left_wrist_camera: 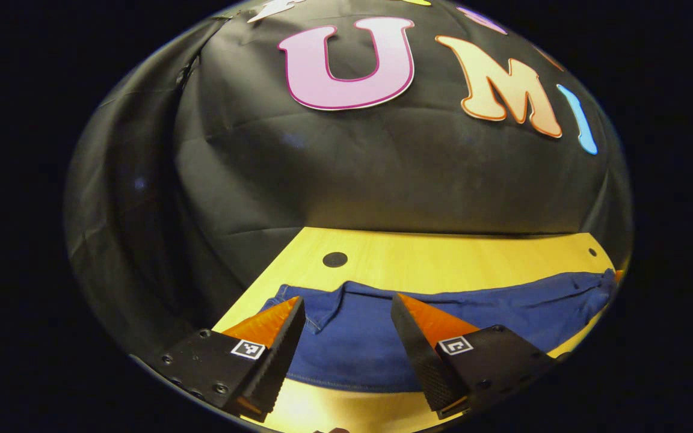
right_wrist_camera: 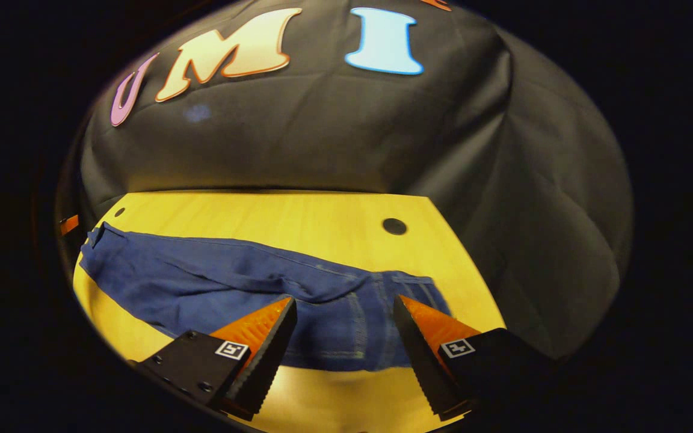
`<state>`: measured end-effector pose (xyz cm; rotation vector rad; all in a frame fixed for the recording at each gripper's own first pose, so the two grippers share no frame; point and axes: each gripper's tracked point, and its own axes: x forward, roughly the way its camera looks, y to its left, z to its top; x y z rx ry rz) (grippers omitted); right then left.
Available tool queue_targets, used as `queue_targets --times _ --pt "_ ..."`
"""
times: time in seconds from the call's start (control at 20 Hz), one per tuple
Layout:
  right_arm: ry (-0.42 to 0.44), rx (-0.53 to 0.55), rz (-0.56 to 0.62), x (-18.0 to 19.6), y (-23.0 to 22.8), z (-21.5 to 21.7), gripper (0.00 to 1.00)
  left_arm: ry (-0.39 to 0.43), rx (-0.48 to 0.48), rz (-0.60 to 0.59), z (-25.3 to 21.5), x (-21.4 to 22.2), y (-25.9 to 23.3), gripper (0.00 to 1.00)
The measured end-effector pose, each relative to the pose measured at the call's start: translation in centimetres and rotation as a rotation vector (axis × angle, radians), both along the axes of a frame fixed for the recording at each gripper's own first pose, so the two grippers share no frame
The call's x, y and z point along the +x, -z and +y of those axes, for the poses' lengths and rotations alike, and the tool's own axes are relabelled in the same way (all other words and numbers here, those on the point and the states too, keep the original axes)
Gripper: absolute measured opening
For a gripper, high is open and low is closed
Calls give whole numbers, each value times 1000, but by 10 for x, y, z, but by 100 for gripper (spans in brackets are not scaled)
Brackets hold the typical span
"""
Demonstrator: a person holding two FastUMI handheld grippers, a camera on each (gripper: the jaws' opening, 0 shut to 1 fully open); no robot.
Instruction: Grasp the waist and the cuffs of the jeans and fold them to make the two legs overlap; first hold the waist and fold one-third of the jeans toward the cuffs, then hold the cuffs and fold the remaining one-third in the same direction to finish folding.
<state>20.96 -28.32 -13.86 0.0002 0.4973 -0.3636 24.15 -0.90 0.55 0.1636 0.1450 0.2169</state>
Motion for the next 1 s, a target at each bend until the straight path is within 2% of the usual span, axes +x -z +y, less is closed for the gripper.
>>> queue_targets --times 0.2,0.3,0.45,0.8,0.9,1.0 --pt "87 66 7 -35 14 -44 99 -1 -42 19 -13 -35 12 88" --pt "108 78 25 -39 29 -61 100 -4 -58 29 -18 -49 17 89" --pt "116 152 49 -35 52 -74 100 -7 -32 49 -23 -61 22 88" --pt "100 273 62 -27 75 -73 100 6 3 50 -32 -61 22 89" --pt "98 287 72 -25 84 -71 96 8 12 50 -35 -60 22 89" --pt "96 292 54 -25 83 -69 96 7 15 55 -37 -58 24 88"
